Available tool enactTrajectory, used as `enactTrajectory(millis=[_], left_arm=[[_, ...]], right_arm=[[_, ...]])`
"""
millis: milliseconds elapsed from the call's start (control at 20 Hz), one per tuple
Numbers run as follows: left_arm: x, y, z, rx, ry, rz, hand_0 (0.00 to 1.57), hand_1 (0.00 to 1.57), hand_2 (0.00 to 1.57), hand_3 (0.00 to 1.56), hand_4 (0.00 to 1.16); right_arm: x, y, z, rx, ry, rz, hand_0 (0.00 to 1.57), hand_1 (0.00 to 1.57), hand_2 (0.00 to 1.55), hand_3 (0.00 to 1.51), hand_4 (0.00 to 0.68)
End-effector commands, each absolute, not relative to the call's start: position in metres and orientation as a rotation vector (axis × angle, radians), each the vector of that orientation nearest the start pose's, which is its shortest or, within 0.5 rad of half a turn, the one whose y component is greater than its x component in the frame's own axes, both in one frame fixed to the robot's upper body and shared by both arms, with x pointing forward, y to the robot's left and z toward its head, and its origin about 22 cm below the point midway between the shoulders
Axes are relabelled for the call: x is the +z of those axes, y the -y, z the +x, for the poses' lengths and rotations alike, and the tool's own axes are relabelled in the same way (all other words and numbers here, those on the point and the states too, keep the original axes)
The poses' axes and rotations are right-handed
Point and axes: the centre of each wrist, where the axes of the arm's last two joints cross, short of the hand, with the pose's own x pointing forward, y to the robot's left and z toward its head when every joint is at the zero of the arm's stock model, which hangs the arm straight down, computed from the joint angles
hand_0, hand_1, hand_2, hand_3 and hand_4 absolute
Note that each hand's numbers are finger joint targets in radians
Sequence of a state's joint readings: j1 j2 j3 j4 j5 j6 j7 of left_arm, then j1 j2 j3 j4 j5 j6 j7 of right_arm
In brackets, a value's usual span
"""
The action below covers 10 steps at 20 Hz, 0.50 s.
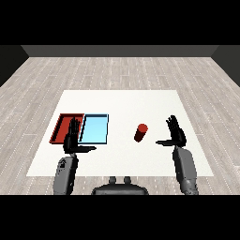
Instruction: Pick the red can and put it in the red box
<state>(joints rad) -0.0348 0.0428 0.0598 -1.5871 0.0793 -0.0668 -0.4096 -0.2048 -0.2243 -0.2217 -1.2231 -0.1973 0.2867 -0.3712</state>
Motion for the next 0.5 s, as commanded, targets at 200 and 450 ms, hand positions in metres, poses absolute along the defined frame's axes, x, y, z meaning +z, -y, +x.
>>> enactTrajectory(millis=[200,450], left_arm=[[0.018,-0.246,0.244,0.037,2.048,-0.056,0.0,0.0,0.0,0.0,0.0],[0.02,-0.251,0.247,0.044,2.037,-0.053,0.0,0.0,0.0,0.0,0.0]], right_arm=[[-0.027,0.299,0.291,0.026,1.767,0.157,0.0,0.0,0.0,0.0,0.0],[-0.024,0.286,0.303,0.029,1.754,0.2,0.0,0.0,0.0,0.0,0.0]])
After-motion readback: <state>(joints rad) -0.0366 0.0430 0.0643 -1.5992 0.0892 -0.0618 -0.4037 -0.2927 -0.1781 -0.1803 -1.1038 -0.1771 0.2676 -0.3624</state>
